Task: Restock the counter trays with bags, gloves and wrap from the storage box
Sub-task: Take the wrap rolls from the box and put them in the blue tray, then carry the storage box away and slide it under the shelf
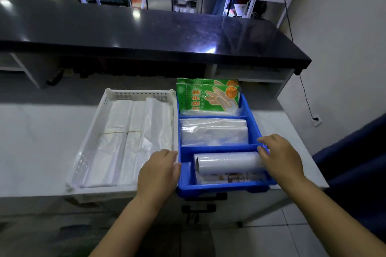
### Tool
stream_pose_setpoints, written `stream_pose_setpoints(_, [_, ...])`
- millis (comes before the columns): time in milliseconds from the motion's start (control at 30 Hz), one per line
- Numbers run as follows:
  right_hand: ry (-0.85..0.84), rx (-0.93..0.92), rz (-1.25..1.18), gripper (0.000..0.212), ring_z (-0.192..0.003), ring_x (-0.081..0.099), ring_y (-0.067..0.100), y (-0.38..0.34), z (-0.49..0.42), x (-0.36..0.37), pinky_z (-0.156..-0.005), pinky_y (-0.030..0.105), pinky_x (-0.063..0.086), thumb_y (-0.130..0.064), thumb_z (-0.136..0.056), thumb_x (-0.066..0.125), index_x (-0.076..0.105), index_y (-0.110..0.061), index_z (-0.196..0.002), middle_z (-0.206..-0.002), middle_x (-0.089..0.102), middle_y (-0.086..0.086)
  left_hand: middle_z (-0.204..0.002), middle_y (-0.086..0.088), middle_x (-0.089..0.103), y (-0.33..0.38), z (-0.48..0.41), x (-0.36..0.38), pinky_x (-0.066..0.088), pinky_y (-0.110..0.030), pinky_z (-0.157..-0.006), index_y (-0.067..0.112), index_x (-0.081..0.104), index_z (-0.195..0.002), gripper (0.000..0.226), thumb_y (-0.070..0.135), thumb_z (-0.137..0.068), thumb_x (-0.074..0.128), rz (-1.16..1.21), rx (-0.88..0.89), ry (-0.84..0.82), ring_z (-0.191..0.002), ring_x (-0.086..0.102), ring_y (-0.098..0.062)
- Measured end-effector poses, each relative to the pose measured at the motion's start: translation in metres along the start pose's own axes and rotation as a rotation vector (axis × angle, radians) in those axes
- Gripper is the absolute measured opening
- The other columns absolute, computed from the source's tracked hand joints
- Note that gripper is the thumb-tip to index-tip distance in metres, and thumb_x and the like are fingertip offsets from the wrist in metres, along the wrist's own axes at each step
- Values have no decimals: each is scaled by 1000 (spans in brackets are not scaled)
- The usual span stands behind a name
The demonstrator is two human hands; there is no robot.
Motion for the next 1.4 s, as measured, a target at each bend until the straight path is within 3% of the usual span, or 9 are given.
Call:
stream_pose_setpoints(267, [24,-218,35,11,-79,64,25,-49,92,-19,-64,36,55,-19,-87,61,70,-14,-87,-88,70,4,-74,-2,69,18,64,-40,52,-33,-50,13,70,-84,14,14,-71,74,-122,119,13,-65,63,-21])
stream_pose_setpoints(467, [-6,-282,-17,15,-81,63,21,-59,181,-17,-62,36,53,-24,-89,57,70,-17,-88,-86,69,1,-68,-2,69,18,154,-67,49,-29,-47,14,71,-75,12,15,-65,79,-193,112,32,-59,64,-21])
stream_pose_setpoints(667, [-133,-278,-59,22,-85,62,25,-63,287,9,-63,36,51,-24,-92,50,69,-14,-92,-91,69,5,-70,-7,69,-1,269,-77,52,-35,-48,11,70,-75,13,13,-66,79,-243,-11,-65,-64,66,-30])
stream_pose_setpoints(833, [-248,-285,-57,24,-89,61,23,-82,354,22,-64,32,42,-27,-94,46,67,-16,-93,-94,68,4,-68,-5,70,-23,340,-107,49,-31,-47,13,72,-76,15,22,-70,61,-250,-118,-109,-64,67,-29])
stream_pose_setpoints(933, [-264,-317,-73,22,-87,62,25,-98,377,26,-60,30,36,-25,-93,48,68,-15,-93,-92,69,5,-72,-7,71,-44,369,-127,49,-33,-51,11,72,-80,7,15,-76,68,-238,-218,-102,-70,66,-31])
stream_pose_setpoints(1100, [-320,-333,-71,24,-88,62,21,-128,409,44,-63,29,40,-28,-94,45,67,-20,-98,-97,68,0,-87,-4,69,-83,400,-138,35,-29,-56,15,68,-93,13,22,-83,62,-282,-308,-167,-87,63,-27])
stream_pose_setpoints(1300, [-429,-338,5,23,-89,62,22,-175,434,82,-60,27,32,-30,-93,44,66,-23,-95,-99,68,-1,-96,-2,70,-141,421,-144,48,-34,-66,21,68,-102,21,22,-84,58,-234,-372,-208,-96,61,-25])
stream_pose_setpoints(1400, [-478,-322,24,24,-88,62,22,-204,442,110,-61,28,35,-27,-94,43,67,-22,-96,-100,69,0,-98,0,70,-187,427,-153,49,-33,-67,24,68,-102,21,24,-84,56,-223,-404,-229,-95,61,-24])
Point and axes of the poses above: each hand's wrist, its own z-axis away from the middle knuckle, its own x-axis out of the palm, y = z × x, the point moved 3 cm from there along -z, towards the middle knuckle
